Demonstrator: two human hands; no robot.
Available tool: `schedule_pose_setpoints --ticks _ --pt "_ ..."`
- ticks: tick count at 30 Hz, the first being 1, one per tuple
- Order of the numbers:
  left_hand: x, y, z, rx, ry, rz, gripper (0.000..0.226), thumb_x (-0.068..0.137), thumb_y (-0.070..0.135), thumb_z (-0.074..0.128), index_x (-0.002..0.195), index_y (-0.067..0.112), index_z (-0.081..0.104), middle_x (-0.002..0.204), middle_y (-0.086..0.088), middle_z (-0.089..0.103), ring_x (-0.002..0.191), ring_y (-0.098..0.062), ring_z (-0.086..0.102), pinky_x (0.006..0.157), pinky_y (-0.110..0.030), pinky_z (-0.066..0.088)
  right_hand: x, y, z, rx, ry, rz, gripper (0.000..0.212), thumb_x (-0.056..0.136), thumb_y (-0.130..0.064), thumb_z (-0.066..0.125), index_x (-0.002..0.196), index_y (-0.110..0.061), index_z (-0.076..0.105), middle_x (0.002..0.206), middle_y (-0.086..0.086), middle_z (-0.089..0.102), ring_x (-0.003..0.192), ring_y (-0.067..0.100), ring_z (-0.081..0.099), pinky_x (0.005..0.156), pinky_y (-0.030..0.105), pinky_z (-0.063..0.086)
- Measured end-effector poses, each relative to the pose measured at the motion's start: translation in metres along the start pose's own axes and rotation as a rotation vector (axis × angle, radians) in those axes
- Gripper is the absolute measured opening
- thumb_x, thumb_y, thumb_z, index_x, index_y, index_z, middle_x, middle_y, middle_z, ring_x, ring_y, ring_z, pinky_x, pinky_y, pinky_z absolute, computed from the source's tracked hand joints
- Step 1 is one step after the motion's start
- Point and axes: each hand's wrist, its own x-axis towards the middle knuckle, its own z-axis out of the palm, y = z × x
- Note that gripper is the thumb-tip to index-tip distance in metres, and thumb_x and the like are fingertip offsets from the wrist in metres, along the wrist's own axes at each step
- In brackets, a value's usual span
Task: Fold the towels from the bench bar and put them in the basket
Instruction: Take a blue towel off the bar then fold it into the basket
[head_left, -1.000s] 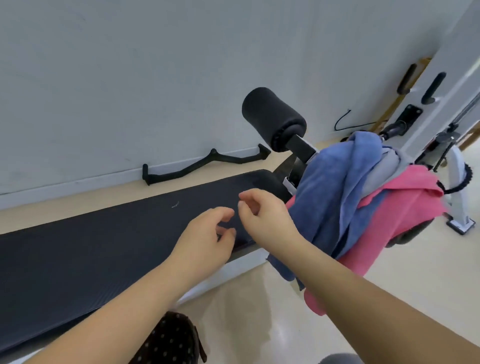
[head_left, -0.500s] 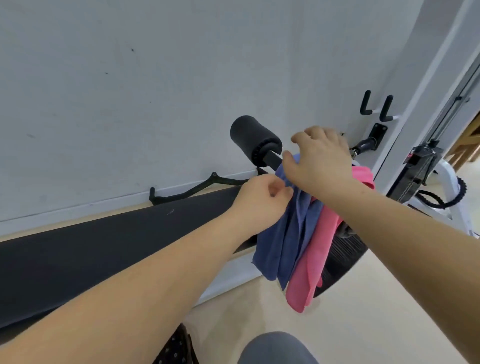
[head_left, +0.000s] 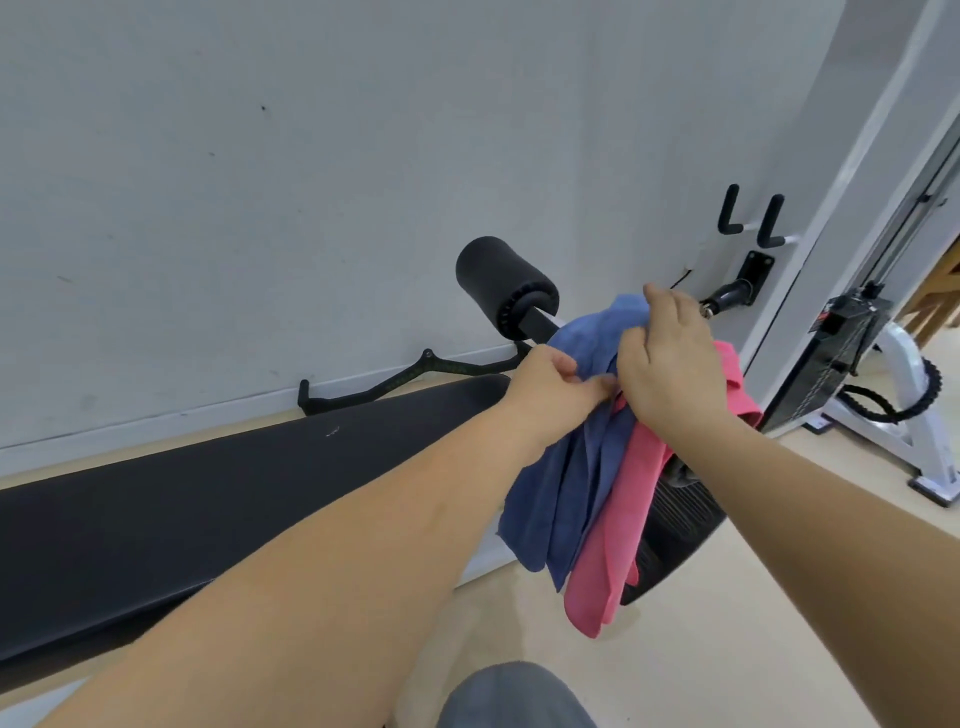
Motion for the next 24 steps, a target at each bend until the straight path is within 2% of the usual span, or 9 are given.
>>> schedule_pose_setpoints --ticks 3,6,9,11,15,17,19,22,24 --pt "0.002 -0.004 0.016 0.019 0.037 0.026 0.022 0.092 0.017 0.070 0.078 0.019 0.054 0.076 -0.006 0.053 0.069 -0.019 0.049 0.065 -0.034 0.046 -0.004 0.004 0.002 -0.014 -0.010 0.011 0.060 0.094 -0.016 0.038 0.152 -0.007 0.040 0.151 0.015 0.046 0.136 0.035 0.044 0.112 0.049 0.037" --pt "0.006 0.001 0.006 0.009 0.165 0.061 0.010 0.098 0.018 0.057 0.093 0.011 0.061 0.077 -0.002 0.055 0.064 -0.015 0.048 0.056 -0.026 0.042 -0.010 0.014 0.005 -0.092 0.001 0.002 0.065 0.091 -0.020 0.040 0.154 -0.003 0.037 0.154 0.018 0.043 0.142 0.036 0.040 0.118 0.047 0.032" --pt "0.012 0.015 -0.030 -0.017 0.366 0.048 0.008 0.101 0.016 0.051 0.101 0.012 0.058 0.083 0.002 0.055 0.070 -0.014 0.051 0.059 -0.026 0.042 -0.012 0.022 0.010 -0.253 -0.008 0.000 0.071 0.096 -0.026 0.045 0.159 -0.002 0.024 0.164 0.021 0.028 0.153 0.035 0.025 0.125 0.045 0.022" --pt "0.013 0.024 -0.064 -0.106 0.519 0.037 0.008 0.102 0.015 0.048 0.101 0.013 0.055 0.085 0.002 0.056 0.075 -0.017 0.055 0.066 -0.028 0.048 -0.012 0.017 0.014 -0.318 -0.012 0.031 0.073 0.095 -0.027 0.044 0.160 -0.002 0.020 0.164 0.023 0.026 0.152 0.038 0.024 0.121 0.050 0.026" --pt "-0.007 0.045 -0.133 -0.202 0.733 0.122 0.007 0.103 0.017 0.045 0.105 0.016 0.052 0.086 0.009 0.054 0.072 -0.007 0.054 0.058 -0.020 0.042 -0.008 -0.026 0.016 -0.385 -0.026 0.022 0.084 0.084 -0.020 0.052 0.160 -0.004 0.020 0.160 0.024 0.028 0.149 0.043 0.025 0.118 0.059 0.026" --pt "-0.024 0.050 -0.162 -0.004 0.652 0.193 0.011 0.102 0.021 0.050 0.108 0.016 0.058 0.091 0.008 0.060 0.079 -0.009 0.058 0.063 -0.021 0.045 -0.008 -0.062 0.020 -0.217 -0.104 -0.168 0.089 0.077 -0.018 0.055 0.160 -0.007 0.023 0.160 0.020 0.031 0.145 0.042 0.032 0.117 0.055 0.030" --pt "-0.047 0.051 -0.185 0.211 0.490 0.204 0.013 0.101 0.024 0.055 0.105 0.016 0.065 0.093 0.003 0.069 0.082 -0.012 0.064 0.067 -0.023 0.049 -0.017 -0.115 0.019 0.161 -0.333 -0.249 0.085 0.080 -0.020 0.057 0.160 -0.015 0.029 0.158 0.008 0.038 0.144 0.027 0.038 0.116 0.044 0.037" --pt "-0.087 0.043 -0.215 0.351 0.329 0.189 0.010 0.100 0.026 0.060 0.099 0.020 0.068 0.087 -0.002 0.077 0.079 -0.014 0.071 0.068 -0.025 0.051 -0.044 -0.190 0.018 0.605 -0.665 -0.148 0.050 0.088 -0.010 0.064 0.138 -0.015 0.061 0.132 0.003 0.068 0.122 0.009 0.062 0.107 0.036 0.051" --pt "-0.117 0.037 -0.238 0.359 0.296 0.192 0.009 0.101 0.026 0.060 0.097 0.023 0.068 0.082 -0.001 0.079 0.077 -0.011 0.073 0.069 -0.025 0.052 -0.059 -0.223 0.023 0.806 -0.729 -0.071 0.031 0.087 -0.006 0.067 0.117 -0.013 0.071 0.110 0.007 0.077 0.100 0.008 0.071 0.096 0.036 0.057"
